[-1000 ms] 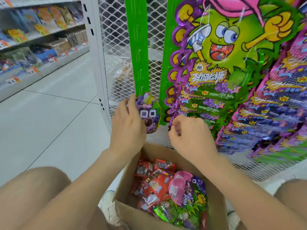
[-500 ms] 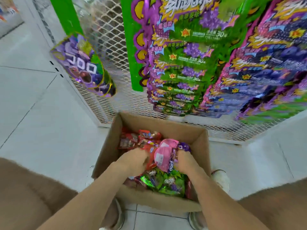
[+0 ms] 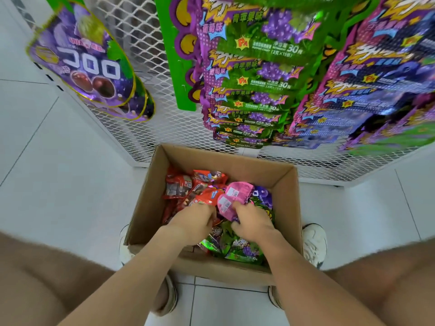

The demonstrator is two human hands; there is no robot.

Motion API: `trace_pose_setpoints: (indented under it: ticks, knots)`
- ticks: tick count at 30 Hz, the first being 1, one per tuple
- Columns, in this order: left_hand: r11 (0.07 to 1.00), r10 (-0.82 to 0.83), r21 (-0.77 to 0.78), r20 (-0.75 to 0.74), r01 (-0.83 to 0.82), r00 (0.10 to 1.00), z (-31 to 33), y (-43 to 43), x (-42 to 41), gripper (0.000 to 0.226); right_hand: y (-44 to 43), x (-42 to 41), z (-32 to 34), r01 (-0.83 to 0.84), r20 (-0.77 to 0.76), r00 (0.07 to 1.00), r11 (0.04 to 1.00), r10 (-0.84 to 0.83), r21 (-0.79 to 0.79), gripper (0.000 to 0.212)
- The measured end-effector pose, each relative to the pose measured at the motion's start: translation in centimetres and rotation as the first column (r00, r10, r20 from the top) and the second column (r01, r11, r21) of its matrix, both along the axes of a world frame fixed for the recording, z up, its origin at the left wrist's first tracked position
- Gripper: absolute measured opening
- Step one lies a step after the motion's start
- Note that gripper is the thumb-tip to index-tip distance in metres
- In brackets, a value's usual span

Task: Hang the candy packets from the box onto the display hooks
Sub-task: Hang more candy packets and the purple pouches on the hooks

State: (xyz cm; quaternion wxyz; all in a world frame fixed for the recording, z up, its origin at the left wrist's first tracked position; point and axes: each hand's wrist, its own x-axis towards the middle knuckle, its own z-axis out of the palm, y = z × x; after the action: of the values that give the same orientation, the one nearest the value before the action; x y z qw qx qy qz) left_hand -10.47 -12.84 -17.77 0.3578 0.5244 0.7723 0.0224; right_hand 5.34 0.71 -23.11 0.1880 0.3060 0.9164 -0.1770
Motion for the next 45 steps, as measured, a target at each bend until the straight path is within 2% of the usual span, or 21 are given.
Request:
trace_pose_setpoints:
  ticks: [2, 3, 5, 7, 11, 15, 17, 19, 21, 23, 25, 27, 30, 32, 34, 35, 37, 39, 40, 43, 45]
  knots:
    - [0.997, 0.008, 0.081, -0.042, -0.005, 0.999, 0.7, 0.0, 0.0, 0.055, 0.5, -0.3, 1.9, 0.073, -0.113, 0.990, 0.996, -0.079, -0.050, 0.019]
    - [0.993, 0.028, 0.121, -0.089, -0.017, 0.996, 1.3, 0.0, 0.2, 0.067, 0.8, -0.6, 2.9, 0.090, -0.156, 0.983, 0.993, -0.101, -0.072, 0.016]
    - [0.982, 0.073, 0.185, -0.183, -0.038, 0.980, 2.7, 0.1, 0.4, 0.079, 1.6, -1.3, 5.6, 0.074, -0.199, 0.975, 0.988, -0.100, -0.133, 0.037]
    - [0.976, 0.103, 0.207, -0.165, -0.068, 0.981, 4.3, 0.2, 0.4, 0.076, 2.3, -2.1, 8.7, 0.003, -0.273, 0.959, 0.972, -0.069, -0.234, 0.045]
    - [0.922, 0.235, 0.298, 0.070, -0.246, 0.969, 9.1, 0.2, -1.1, 0.039, 2.8, -3.0, 16.1, -0.100, -0.358, 0.930, 0.887, -0.078, -0.451, 0.033]
    - [0.889, 0.155, 0.362, 0.336, -0.280, 0.929, 14.0, -1.4, -2.9, 0.019, 2.3, -3.2, 23.0, -0.254, -0.415, 0.908, 0.851, 0.047, -0.460, 0.020]
    - [0.857, 0.219, 0.309, 0.509, -0.413, 0.833, 16.6, -2.4, -3.4, 0.023, 2.3, -2.8, 24.8, -0.254, -0.453, 0.891, 0.872, 0.041, -0.419, 0.021]
    - [0.802, 0.303, 0.254, 0.607, -0.541, 0.735, 19.1, -3.3, -4.0, 0.022, 2.7, -2.3, 26.5, -0.176, -0.469, 0.883, 0.909, -0.024, -0.377, 0.033]
    - [0.730, 0.374, 0.224, 0.660, -0.646, 0.652, 21.2, -4.3, -4.4, 0.021, 2.9, -2.0, 28.1, -0.076, -0.546, 0.803, 0.867, -0.240, -0.493, 0.028]
    - [0.670, 0.396, 0.196, 0.721, -0.716, 0.568, 22.8, -5.1, -4.6, 0.023, 2.5, -2.2, 29.5, -0.010, -0.613, 0.637, 0.790, -0.467, -0.612, 0.015]
    - [0.640, 0.386, 0.159, 0.780, -0.752, 0.493, 24.1, -5.6, -4.6, 0.025, 1.3, -2.9, 30.9, -0.005, -0.689, 0.509, 0.798, -0.517, -0.603, 0.011]
    - [0.656, 0.360, 0.119, 0.819, -0.745, 0.448, 25.0, -5.9, -4.6, 0.028, -0.1, -3.5, 31.9, -0.047, -0.741, 0.456, 0.818, -0.493, -0.573, 0.015]
    - [0.717, 0.347, 0.129, 0.787, -0.685, 0.511, 26.2, -6.2, -5.1, 0.030, -1.3, -4.3, 32.7, -0.082, -0.798, 0.431, 0.863, -0.421, -0.499, 0.022]
    - [0.762, 0.313, 0.219, 0.700, -0.609, 0.642, 27.2, -6.2, -5.9, 0.034, -1.7, -5.1, 33.4, -0.084, -0.853, 0.425, 0.925, -0.303, -0.371, 0.028]
    - [0.749, 0.301, 0.344, 0.585, -0.567, 0.753, 28.2, -5.6, -7.1, 0.035, -1.8, -6.0, 34.4, -0.050, -0.880, 0.440, 0.973, -0.180, -0.224, 0.030]
    - [0.697, 0.336, 0.414, 0.532, -0.585, 0.777, 28.7, -5.1, -7.8, 0.036, -1.7, -6.5, 34.9, -0.032, -0.887, 0.444, 0.986, -0.131, -0.161, 0.029]
    - [0.517, 0.447, 0.602, 0.416, -0.609, 0.792, 29.5, -3.7, -9.4, 0.043, -1.5, -7.4, 35.9, 0.007, -0.901, 0.430, 0.999, -0.050, -0.052, 0.024]
    - [0.328, 0.546, 0.764, 0.327, -0.556, 0.771, 30.0, -2.0, -11.1, 0.044, -1.2, -8.7, 36.6, 0.029, -0.909, 0.416, 0.999, 0.009, 0.023, 0.019]
    - [0.266, 0.579, 0.819, 0.286, -0.509, 0.763, 30.2, -1.1, -12.0, 0.044, -1.1, -9.4, 36.8, 0.023, -0.911, 0.411, 0.999, 0.028, 0.042, 0.018]
    - [0.151, 0.643, 0.884, 0.251, -0.442, 0.723, 30.6, 1.5, -13.9, 0.050, -1.3, -12.1, 37.0, 0.001, -0.913, 0.401, 0.997, 0.072, 0.079, 0.018]
    - [0.084, 0.658, 0.873, 0.314, -0.481, 0.685, 31.1, 2.7, -14.5, 0.047, -1.7, -13.6, 36.8, 0.016, -0.919, 0.381, 0.993, 0.100, 0.114, 0.017]
